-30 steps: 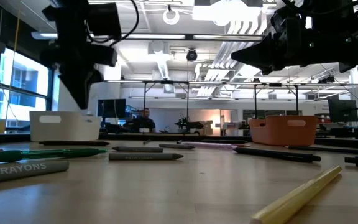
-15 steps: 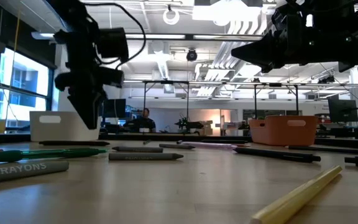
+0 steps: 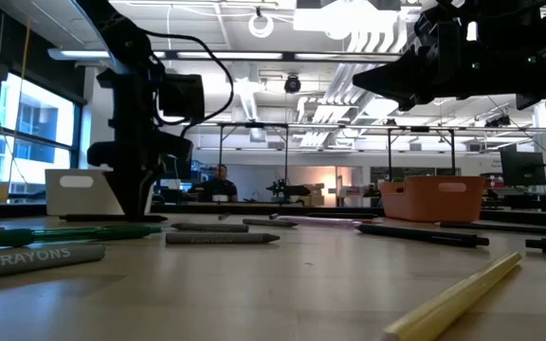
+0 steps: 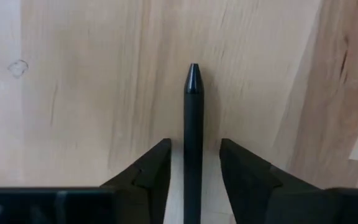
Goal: Sort crayons/erasers/pens/pencils in bins
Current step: Put the middle left black pen into the yellow bin
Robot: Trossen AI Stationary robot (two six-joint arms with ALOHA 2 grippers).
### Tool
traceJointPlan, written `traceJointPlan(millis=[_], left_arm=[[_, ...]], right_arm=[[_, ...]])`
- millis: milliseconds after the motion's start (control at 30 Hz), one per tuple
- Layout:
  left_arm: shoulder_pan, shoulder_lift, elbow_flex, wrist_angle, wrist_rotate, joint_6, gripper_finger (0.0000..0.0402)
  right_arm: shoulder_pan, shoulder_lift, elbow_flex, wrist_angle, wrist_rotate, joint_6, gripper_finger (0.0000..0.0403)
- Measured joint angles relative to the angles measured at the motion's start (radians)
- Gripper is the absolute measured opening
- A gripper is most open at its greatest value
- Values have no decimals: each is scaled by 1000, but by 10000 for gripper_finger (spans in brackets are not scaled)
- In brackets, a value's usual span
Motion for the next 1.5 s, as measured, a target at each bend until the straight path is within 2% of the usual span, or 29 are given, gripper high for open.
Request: traceJointPlan(millis=[433, 700, 933, 1067, 1200, 1367, 1500], left_arm=[[-50, 5, 28, -19, -17, -5, 14], [-73, 5, 120, -110, 16, -75, 10], [-116, -54, 213, -231, 15, -183, 10], [-162, -118, 261, -331, 19, -298, 9], [-247, -203, 285, -410, 68, -482, 9], [-416, -322, 288, -484, 86, -782, 9], [-606, -389, 283, -537, 58, -1073, 9]], right_arm=[[0, 0, 0, -2, 0, 0, 0], [0, 0, 0, 0, 1, -1, 0], [0, 0, 0, 1, 1, -3, 0], [0, 0, 0, 4, 0, -8, 0], [0, 0, 0, 3, 0, -8, 0], [0, 0, 0, 2, -1, -11, 0], [0, 0, 0, -6, -2, -11, 0]])
